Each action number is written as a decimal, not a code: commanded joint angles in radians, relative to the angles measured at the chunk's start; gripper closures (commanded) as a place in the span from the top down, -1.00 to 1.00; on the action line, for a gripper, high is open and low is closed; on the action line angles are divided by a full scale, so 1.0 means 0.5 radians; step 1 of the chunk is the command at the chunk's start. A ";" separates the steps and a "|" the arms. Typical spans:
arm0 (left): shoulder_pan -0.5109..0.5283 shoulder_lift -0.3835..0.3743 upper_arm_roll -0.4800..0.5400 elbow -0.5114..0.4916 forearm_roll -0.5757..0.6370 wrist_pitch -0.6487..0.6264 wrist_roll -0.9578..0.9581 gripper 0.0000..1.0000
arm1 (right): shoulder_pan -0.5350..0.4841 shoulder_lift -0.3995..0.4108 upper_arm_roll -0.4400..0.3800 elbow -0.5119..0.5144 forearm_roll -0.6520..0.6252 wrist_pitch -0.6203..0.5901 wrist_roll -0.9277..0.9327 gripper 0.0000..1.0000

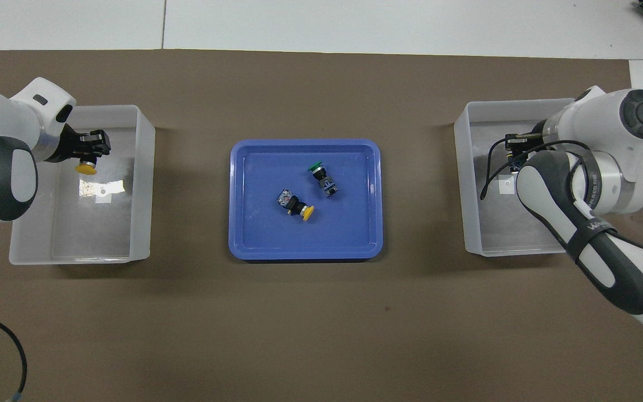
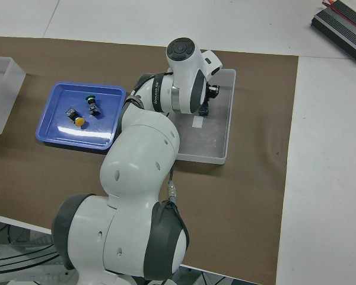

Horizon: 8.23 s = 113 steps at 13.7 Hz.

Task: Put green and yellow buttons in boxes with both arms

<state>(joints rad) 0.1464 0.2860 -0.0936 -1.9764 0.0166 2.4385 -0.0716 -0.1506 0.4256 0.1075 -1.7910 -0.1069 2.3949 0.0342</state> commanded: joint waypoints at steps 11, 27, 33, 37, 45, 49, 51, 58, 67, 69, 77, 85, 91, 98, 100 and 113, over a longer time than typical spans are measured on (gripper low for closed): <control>0.091 -0.016 -0.021 0.074 0.022 -0.182 0.042 0.78 | 0.632 -0.336 0.030 0.029 0.137 -0.262 0.480 1.00; -0.590 -0.118 -0.043 0.450 0.007 -0.856 -1.378 0.73 | 1.172 0.134 0.024 0.029 0.036 0.386 0.597 0.63; -0.652 -0.185 -0.043 0.287 0.001 -0.748 -1.449 0.70 | 1.176 0.128 0.021 -0.008 0.005 0.383 0.683 -1.00; -0.719 -0.213 -0.049 0.189 -0.009 -0.635 -1.682 0.64 | 1.072 -0.068 0.018 -0.017 -0.013 0.227 0.686 -1.00; -1.023 -0.192 -0.046 0.023 -0.009 -0.171 -2.535 0.51 | 0.529 -0.523 0.021 -0.204 -0.013 -0.047 0.380 -1.00; -1.167 -0.112 -0.046 -0.060 -0.009 0.047 -2.765 0.51 | 0.308 -0.505 0.024 -0.231 0.002 -0.041 0.175 -1.00; -1.256 -0.014 -0.043 -0.072 -0.009 0.105 -2.820 0.51 | 0.216 -0.486 0.024 -0.268 0.011 -0.038 0.107 -1.00; -1.314 0.060 -0.040 -0.167 -0.009 0.353 -2.922 0.51 | 0.077 -0.259 0.024 -0.278 0.011 0.067 -0.025 -1.00; -1.321 0.088 -0.037 -0.247 -0.009 0.467 -2.916 -0.23 | 0.080 -0.228 0.024 -0.241 0.017 0.073 -0.019 1.00; -1.317 0.088 -0.037 -0.229 0.004 0.455 -2.906 -0.75 | 0.099 -0.341 0.027 -0.198 0.024 -0.101 0.036 1.00; -1.109 0.072 -0.028 0.274 0.200 -0.305 -2.766 -1.00 | 0.126 -0.688 0.064 0.155 0.128 -0.908 0.158 1.00; -0.511 0.060 -0.034 0.750 0.179 -0.965 -1.451 -1.00 | 0.126 -0.906 0.064 0.137 0.213 -1.360 0.229 1.00; -0.158 -0.059 -0.037 0.281 0.123 -0.485 -0.533 -1.00 | 0.206 -0.949 0.067 0.060 0.229 -1.348 0.327 1.00; -0.130 -0.023 -0.034 -0.100 0.123 0.004 -0.366 -0.05 | 0.209 -0.965 0.067 0.029 0.229 -1.332 0.441 1.00; -0.136 -0.020 -0.031 -0.091 0.123 -0.008 -0.363 0.57 | 0.215 -0.971 0.070 0.026 0.229 -1.348 0.465 1.00; -0.176 -0.053 -0.156 0.872 0.139 -1.289 -0.345 0.70 | 0.206 -0.962 0.067 0.035 0.235 -1.317 0.456 1.00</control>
<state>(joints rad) 0.0683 0.2581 -0.1600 -1.6250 0.0891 1.9186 -0.2665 -0.0367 -0.0315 0.1331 -1.7488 -0.0088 1.7205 0.2478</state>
